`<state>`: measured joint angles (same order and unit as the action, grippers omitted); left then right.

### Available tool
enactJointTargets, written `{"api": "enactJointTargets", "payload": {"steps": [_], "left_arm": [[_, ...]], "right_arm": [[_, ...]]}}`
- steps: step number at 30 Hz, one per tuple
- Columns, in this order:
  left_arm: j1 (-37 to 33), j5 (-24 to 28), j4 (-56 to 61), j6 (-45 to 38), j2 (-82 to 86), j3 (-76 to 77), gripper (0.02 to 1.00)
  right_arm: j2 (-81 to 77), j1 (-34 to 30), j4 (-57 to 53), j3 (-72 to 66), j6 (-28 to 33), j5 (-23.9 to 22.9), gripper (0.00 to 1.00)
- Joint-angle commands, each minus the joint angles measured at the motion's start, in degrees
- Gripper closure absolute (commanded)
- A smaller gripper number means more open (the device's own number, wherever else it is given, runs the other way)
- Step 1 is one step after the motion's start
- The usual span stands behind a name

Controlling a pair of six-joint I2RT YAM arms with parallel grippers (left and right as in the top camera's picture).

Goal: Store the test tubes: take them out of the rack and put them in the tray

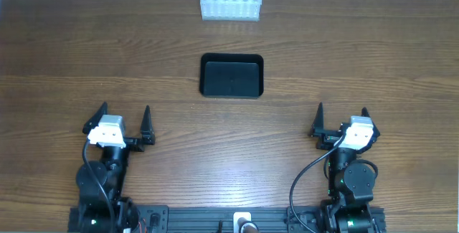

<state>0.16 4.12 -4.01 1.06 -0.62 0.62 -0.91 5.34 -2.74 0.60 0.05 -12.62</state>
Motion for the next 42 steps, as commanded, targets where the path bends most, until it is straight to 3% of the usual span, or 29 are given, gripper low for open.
{"api": "enactJointTargets", "payload": {"steps": [1, 35, 38, 42], "left_arm": [[-0.39, 0.37, -0.11, -0.63, 0.24, -0.28, 0.018], [-0.37, 0.48, 0.04, -0.63, 0.24, -0.28, 0.018], [-0.39, 1.05, 5.09, -0.61, -1.51, -0.28, 0.018], [-0.39, 1.05, 20.59, -0.63, -11.85, 1.05, 0.023]], "right_arm": [[0.59, -0.15, -0.07, -0.31, 0.24, -0.72, 0.009], [0.59, -0.15, -0.07, -0.31, 0.24, -0.72, 0.007], [0.59, -0.15, -0.07, -0.31, 0.24, -0.72, 0.009], [0.59, -0.15, -0.07, -0.31, 0.24, -0.72, 0.009]]}}
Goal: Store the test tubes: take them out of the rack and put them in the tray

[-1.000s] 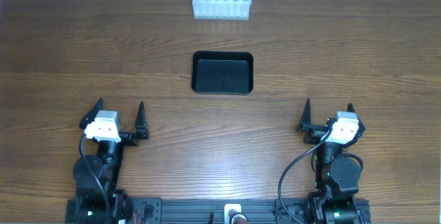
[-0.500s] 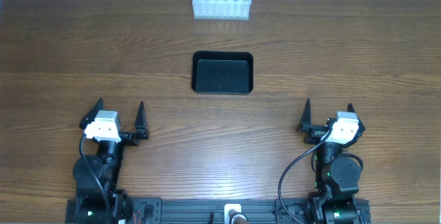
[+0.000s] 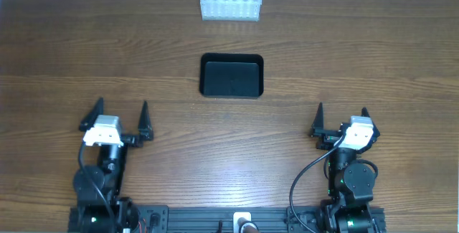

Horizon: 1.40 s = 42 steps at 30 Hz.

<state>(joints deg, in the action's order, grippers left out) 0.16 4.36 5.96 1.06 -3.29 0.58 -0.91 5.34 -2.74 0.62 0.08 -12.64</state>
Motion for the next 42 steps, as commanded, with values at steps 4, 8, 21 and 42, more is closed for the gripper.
{"api": "enactJointTargets", "payload": {"steps": [4, 8, 21, 42], "left_arm": [[-0.39, 1.68, 20.41, -0.63, -24.57, 7.3, 0.018], [-0.22, 2.6, 21.77, -0.63, -40.89, 17.92, 0.02], [11.54, -7.91, 13.79, -0.61, -91.82, 61.2, 0.02], [16.65, -10.05, -3.34, 2.4, -127.16, 103.1, 0.02]], "right_arm": [[0.59, -0.15, -0.07, -0.33, 0.22, -0.7, 0.009], [0.59, -0.15, -0.07, -0.33, 0.22, -0.7, 0.009], [0.59, -0.15, -0.07, -0.35, 0.22, -0.7, 0.009], [0.59, -0.15, -0.07, -0.33, 0.22, -0.7, 0.007]]}}
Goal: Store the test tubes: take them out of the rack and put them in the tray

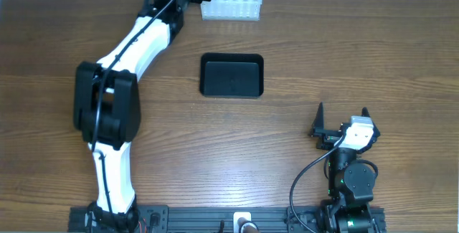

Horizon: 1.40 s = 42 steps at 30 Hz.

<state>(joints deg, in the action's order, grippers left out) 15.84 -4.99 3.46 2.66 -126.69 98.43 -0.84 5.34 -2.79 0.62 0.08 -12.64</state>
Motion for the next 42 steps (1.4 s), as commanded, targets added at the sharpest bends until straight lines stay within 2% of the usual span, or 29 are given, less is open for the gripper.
{"api": "enactJointTargets", "payload": {"steps": [1, 9, 14, 17, 23, 26, 30, 31, 42], "left_arm": [[1.14, -0.7, -1.01, 0.81, -4.55, 5.97, 0.02], [1.77, -0.92, -1.16, 2.14, -7.1, 6.6, 0.02], [1.97, -0.94, -1.18, 2.32, -7.72, 6.58, 0.084], [1.97, -1.11, -1.2, 2.32, -7.72, 6.58, 0.167], [2.08, -1.14, -1.97, 2.29, -8.07, 6.58, 0.194], [2.08, -1.09, -2.25, 2.32, -8.13, 6.58, 0.237], [2.08, -1.11, -2.45, 2.29, -8.13, 6.58, 0.316], [2.08, -1.09, -2.56, 2.32, -8.13, 6.58, 0.369], [2.45, -1.09, -3.28, 2.32, -8.13, 6.58, 0.485]], "right_arm": [[0.52, -0.15, -0.02, -0.33, 0.22, -0.7, 0.009], [0.52, -0.15, -0.02, -0.33, 0.22, -0.7, 0.007], [0.52, -0.15, -0.02, -0.33, 0.22, -0.7, 0.007], [0.52, -0.15, -0.02, -0.33, 0.22, -0.7, 0.007], [0.52, -0.15, -0.02, -0.33, 0.22, -0.7, 0.009], [0.52, -0.15, -0.02, -0.33, 0.22, -0.7, 0.009], [0.52, -0.15, -0.02, -0.33, 0.22, -0.7, 0.009], [0.52, -0.15, -0.02, -0.35, 0.22, -0.7, 0.007], [0.52, -0.15, -0.02, -0.33, 0.2, -0.7, 0.007]]}}
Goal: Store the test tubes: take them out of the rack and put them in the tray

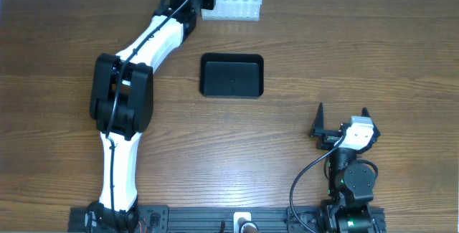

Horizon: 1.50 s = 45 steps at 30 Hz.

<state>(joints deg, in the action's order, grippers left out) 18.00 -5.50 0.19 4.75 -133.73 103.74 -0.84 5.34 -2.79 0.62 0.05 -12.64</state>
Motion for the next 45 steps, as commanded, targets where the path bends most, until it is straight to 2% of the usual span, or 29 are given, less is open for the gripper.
{"api": "enactJointTargets", "payload": {"steps": [1, 15, 26, 37, 45], "left_arm": [[0.28, -0.59, 0.0, 0.22, -1.09, 1.27, 0.489], [0.85, -0.57, 0.0, 0.22, -1.09, 1.27, 0.746], [1.11, -0.57, 0.0, 0.22, -1.09, 1.27, 0.884], [1.55, -0.61, 0.37, 0.2, 0.46, 1.29, 0.888], [1.68, -1.07, -0.02, -3.08, 11.74, 1.29, 0.89]], "right_arm": [[0.52, -0.15, -0.02, -0.33, 0.24, -0.7, 0.007], [0.52, -0.15, -0.02, -0.35, 0.24, -0.7, 0.007], [0.52, -0.15, -0.02, -0.33, 0.24, -0.7, 0.007], [0.52, -0.15, -0.02, -0.33, 0.24, -0.7, 0.009], [0.52, -0.15, -0.02, -0.35, 0.24, -0.7, 0.009]]}}
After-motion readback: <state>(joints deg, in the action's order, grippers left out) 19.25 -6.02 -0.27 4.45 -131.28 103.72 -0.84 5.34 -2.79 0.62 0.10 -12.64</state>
